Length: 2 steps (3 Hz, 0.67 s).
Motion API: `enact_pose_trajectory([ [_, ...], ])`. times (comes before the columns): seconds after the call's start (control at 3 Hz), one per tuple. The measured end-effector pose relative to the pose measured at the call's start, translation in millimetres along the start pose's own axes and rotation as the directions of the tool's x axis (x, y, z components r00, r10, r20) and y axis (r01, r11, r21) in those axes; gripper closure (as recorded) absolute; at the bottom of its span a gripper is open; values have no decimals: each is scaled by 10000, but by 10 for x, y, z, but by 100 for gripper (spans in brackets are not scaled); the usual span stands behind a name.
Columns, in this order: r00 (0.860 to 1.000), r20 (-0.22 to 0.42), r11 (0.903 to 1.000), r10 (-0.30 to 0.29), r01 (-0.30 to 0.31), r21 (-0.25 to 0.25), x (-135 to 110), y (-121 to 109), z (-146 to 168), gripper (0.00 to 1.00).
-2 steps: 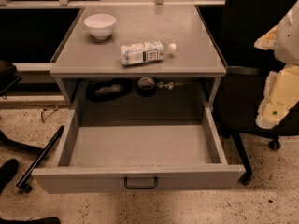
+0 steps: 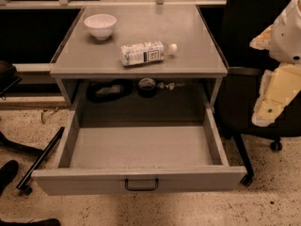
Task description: Place blue plastic bottle into top drawer
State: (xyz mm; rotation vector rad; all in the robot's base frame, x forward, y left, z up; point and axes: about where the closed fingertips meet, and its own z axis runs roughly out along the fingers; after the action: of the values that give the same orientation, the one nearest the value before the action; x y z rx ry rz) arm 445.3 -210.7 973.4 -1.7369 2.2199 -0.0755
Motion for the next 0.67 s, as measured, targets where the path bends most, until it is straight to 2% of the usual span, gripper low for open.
enact_pose_trajectory([
  [0.33,9962,390,9964,-775,787,-301,-367,-226,268,0],
  [0.67,9792,1337,9835,-1527,1638,-763,-904,-478,664,0],
])
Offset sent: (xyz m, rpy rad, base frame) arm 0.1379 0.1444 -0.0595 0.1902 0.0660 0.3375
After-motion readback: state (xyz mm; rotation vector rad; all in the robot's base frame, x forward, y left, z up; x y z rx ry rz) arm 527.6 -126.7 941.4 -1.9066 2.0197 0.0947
